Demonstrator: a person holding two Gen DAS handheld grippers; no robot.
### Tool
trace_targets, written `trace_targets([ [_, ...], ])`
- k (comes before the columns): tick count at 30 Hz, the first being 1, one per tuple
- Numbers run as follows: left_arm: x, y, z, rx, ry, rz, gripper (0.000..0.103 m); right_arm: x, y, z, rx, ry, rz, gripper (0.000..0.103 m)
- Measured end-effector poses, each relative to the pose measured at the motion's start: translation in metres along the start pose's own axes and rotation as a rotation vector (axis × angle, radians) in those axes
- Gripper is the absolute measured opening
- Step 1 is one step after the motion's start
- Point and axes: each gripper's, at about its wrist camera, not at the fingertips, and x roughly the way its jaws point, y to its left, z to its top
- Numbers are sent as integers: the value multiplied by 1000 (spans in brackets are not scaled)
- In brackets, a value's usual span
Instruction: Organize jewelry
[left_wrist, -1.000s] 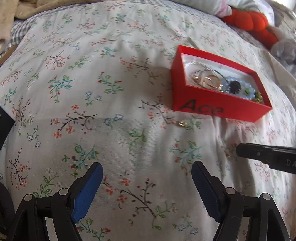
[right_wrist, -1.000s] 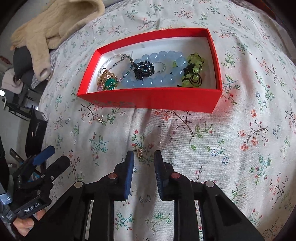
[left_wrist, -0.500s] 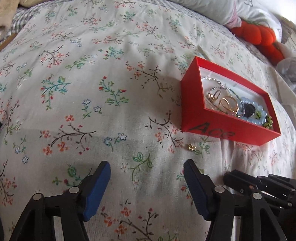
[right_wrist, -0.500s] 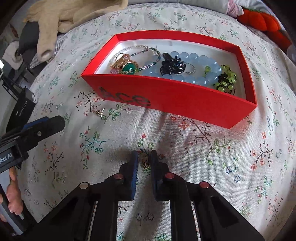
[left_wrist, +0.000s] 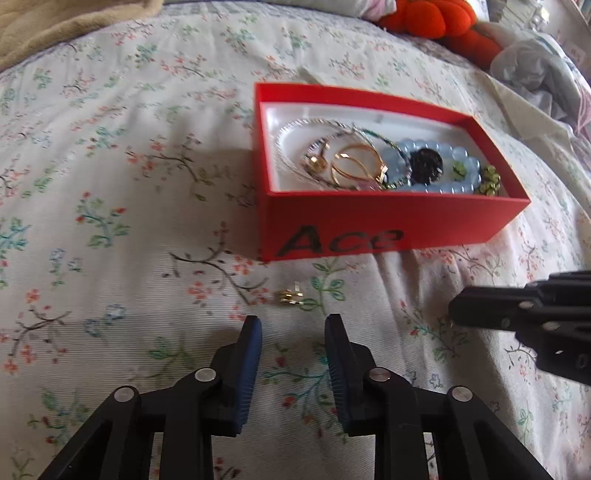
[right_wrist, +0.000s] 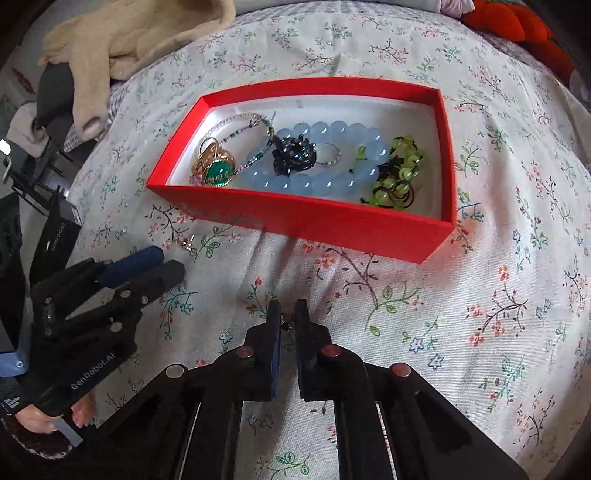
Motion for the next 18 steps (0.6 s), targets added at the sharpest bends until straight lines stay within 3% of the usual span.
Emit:
trace_targets([
  [10, 13, 7, 8, -98, 13, -9, 17, -20, -18, 2, 48, -30, 8, 7],
  [18, 13, -2, 7, -44, 16, 50, 5, -20, -27, 1, 83, -17, 4, 7],
])
